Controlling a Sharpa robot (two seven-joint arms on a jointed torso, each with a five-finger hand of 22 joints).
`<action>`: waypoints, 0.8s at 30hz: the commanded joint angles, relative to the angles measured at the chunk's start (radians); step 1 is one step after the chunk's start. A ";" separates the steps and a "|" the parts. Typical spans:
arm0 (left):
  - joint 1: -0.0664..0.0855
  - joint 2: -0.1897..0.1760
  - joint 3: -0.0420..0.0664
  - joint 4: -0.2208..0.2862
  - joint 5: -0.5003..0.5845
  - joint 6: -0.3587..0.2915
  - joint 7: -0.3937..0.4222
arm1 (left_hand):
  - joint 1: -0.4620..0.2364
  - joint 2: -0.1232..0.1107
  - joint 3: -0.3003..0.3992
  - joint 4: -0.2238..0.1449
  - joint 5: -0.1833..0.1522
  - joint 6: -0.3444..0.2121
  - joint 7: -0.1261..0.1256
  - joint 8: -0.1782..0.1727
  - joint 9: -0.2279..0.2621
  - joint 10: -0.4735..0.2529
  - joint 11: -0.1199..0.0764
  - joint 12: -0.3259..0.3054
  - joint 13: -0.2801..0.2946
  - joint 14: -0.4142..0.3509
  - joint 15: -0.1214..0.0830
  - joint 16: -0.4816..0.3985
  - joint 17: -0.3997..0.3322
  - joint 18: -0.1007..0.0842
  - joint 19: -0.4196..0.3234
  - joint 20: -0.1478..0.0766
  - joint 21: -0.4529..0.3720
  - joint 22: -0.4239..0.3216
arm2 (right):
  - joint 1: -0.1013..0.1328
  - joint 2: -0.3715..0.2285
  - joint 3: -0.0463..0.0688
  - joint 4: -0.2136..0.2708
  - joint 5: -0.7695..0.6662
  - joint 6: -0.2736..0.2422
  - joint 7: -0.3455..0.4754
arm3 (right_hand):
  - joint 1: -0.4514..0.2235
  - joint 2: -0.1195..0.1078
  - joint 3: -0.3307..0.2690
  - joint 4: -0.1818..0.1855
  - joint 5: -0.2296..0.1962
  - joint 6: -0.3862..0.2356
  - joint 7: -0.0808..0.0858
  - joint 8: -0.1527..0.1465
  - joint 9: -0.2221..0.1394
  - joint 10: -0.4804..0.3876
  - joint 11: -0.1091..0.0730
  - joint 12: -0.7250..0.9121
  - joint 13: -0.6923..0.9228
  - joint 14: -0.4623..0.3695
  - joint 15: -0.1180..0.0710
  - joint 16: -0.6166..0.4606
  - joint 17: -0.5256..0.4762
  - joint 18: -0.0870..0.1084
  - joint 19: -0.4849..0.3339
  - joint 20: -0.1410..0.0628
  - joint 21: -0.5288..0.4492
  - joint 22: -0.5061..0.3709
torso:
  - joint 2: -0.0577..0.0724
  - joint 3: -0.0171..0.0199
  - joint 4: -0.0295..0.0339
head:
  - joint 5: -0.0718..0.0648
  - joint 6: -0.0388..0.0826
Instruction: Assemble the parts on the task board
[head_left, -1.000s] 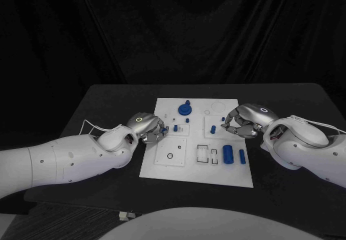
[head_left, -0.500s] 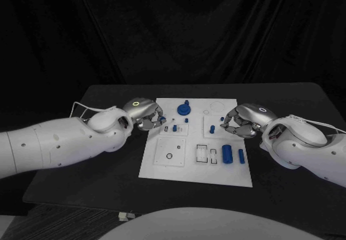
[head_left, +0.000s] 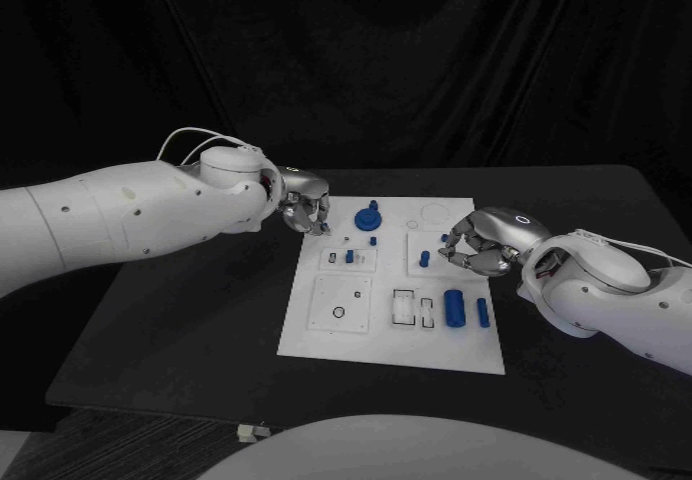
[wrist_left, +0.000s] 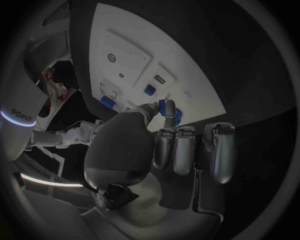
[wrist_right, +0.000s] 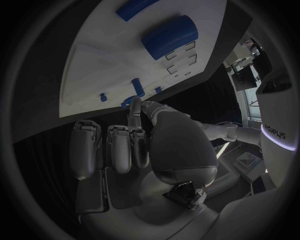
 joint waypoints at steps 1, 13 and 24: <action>0.009 0.053 0.000 -0.056 0.105 0.328 -0.038 | 0.016 -0.010 0.129 -0.039 -0.002 0.008 -0.030 0.031 0.042 0.106 -0.005 0.019 0.273 0.121 -0.003 0.014 0.268 0.005 0.064 0.000 0.008 0.250 | -0.002 -0.002 0.001 0.003 0.002 0.008 -0.015 | 0.014 0.002 0.019 -0.010 0.027 -0.015 -0.002 -0.022 0.004 0.099 0.012 -0.012 0.252 0.079 0.005 -0.012 0.112 -0.004 0.030 0.012 -0.021 0.229 | 0.000 0.0003 -0.0008 | -0.001 0.000; 0.015 0.233 0.001 -0.283 0.340 0.491 -0.176 | -0.004 -0.004 0.151 -0.079 0.007 -0.003 -0.017 -0.009 0.036 0.106 0.003 0.019 0.273 0.121 0.004 0.014 0.268 0.017 0.028 0.007 -0.035 0.235 | -0.002 0.002 0.001 0.007 0.002 0.013 -0.015 | 0.015 0.003 0.019 -0.011 0.027 -0.015 -0.002 -0.022 0.003 0.099 0.012 -0.012 0.252 0.078 0.005 -0.013 0.110 -0.004 0.029 0.012 -0.023 0.228 | 0.001 -0.0002 0.0002 | 0.004 0.000; -0.004 0.316 0.001 -0.387 0.458 0.525 -0.363 | -0.017 0.003 0.155 -0.111 0.003 0.000 -0.012 -0.037 0.029 0.106 0.008 0.019 0.273 0.121 0.007 0.014 0.268 0.027 -0.004 0.011 -0.074 0.221 | -0.002 0.006 0.001 0.007 0.002 0.016 -0.016 | 0.016 0.003 0.020 -0.012 0.027 -0.015 -0.002 -0.022 0.003 0.099 0.012 -0.012 0.252 0.078 0.005 -0.013 0.111 -0.004 0.029 0.012 -0.024 0.228 | 0.003 -0.0004 -0.0004 | 0.004 0.000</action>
